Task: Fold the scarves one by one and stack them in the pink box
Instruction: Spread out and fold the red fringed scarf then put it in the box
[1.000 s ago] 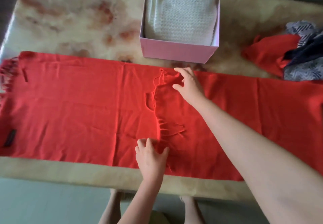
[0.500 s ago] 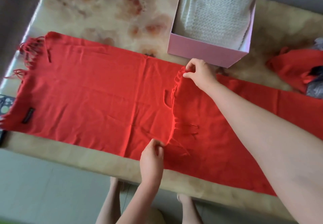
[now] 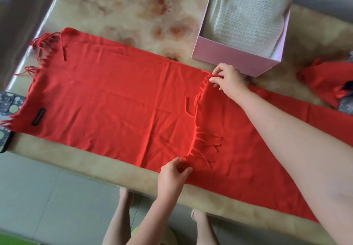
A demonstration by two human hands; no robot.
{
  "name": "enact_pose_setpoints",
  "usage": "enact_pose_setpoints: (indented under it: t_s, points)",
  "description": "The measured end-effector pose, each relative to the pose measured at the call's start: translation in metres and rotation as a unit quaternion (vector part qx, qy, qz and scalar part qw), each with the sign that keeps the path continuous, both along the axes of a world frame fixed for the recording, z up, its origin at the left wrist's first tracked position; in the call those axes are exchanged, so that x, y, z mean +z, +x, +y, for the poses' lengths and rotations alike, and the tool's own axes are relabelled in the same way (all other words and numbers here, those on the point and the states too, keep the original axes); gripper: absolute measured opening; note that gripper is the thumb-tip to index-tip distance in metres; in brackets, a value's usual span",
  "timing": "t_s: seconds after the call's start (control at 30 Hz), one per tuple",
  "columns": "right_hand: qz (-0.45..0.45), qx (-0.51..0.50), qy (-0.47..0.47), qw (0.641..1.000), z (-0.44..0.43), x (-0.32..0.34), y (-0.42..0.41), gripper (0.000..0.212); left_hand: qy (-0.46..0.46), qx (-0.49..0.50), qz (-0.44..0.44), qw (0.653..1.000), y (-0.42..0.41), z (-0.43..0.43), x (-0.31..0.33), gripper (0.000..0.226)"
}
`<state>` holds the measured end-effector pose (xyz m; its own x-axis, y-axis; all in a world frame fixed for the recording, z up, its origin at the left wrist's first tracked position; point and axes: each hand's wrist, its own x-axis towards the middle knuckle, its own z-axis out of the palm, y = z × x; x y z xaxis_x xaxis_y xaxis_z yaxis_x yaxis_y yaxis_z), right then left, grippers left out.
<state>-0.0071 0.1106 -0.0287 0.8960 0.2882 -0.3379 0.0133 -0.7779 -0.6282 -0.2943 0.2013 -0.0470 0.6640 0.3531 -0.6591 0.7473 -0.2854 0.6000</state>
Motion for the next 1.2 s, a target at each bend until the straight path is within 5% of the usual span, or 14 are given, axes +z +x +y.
enact_pose_setpoints:
  t_s: [0.1,0.33,0.53,0.73,0.83,0.93,1.13,1.2]
  points:
    - [0.012,0.011,0.002,1.000,0.001,0.007,0.000,0.005,-0.018,0.034,-0.027,0.999,-0.002,0.006,0.000,0.035]
    - [-0.031,0.023,0.016,0.999,0.023,0.018,0.008,0.003,-0.128,0.147,-0.071,0.978,-0.003,0.023,0.000,0.026]
    - [0.011,0.034,-0.040,0.999,0.038,-0.003,0.011,0.018,-0.305,0.329,0.086,0.890,0.009,0.031,0.006,0.033]
    - [-0.053,0.048,-0.127,0.989,0.031,-0.013,-0.005,0.046,-0.139,0.145,-0.007,0.980,-0.007,0.022,0.000,0.045]
    - [-0.100,-0.026,-0.089,0.991,0.030,-0.004,-0.028,0.032,-0.062,0.137,-0.034,0.988,-0.009,0.019,-0.002,0.030]
    - [-0.050,0.039,-0.119,0.991,0.025,-0.006,-0.068,0.017,-0.030,0.156,-0.034,0.987,-0.008,0.024,-0.002,0.015]
    - [-0.029,0.084,-0.195,0.977,0.021,-0.018,-0.137,0.043,-0.038,0.172,-0.025,0.984,-0.008,0.030,0.000,0.014]
    - [-0.020,0.090,-0.214,0.972,0.028,-0.019,-0.145,0.036,-0.023,0.162,-0.017,0.986,-0.009,0.028,-0.001,0.009]
